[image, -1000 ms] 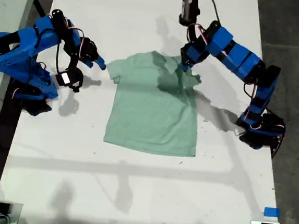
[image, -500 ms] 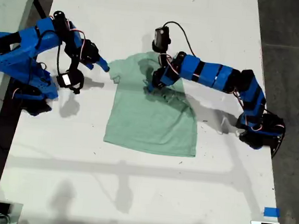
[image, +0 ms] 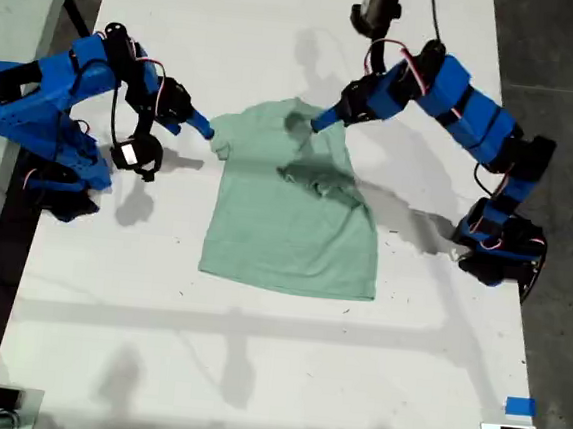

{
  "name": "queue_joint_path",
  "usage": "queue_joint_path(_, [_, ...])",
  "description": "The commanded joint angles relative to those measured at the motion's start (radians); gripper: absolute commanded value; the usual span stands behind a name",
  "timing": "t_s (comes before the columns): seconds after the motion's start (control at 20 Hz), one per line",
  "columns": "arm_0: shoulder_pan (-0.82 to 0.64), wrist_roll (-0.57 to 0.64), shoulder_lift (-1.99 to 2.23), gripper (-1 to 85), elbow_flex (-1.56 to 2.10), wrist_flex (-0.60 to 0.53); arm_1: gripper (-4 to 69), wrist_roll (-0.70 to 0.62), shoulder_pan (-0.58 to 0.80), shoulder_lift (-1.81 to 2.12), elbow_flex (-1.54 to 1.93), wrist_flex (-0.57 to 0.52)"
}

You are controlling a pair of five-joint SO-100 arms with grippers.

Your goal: Fold tshirt

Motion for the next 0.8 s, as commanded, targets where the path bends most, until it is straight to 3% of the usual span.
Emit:
queue_joint_path(0.0, [-0.055, 0.015, -0.031, 26.1, -0.048, -0.046, 25.2, -0.011, 0.005, 0.147, 0.069, 0.043])
queue_joint_path(0.75, [-0.267, 0.112, -0.793, 32.2, -0.376, -0.198, 20.8, 0.018, -0.074, 0.195, 0.118, 0.083])
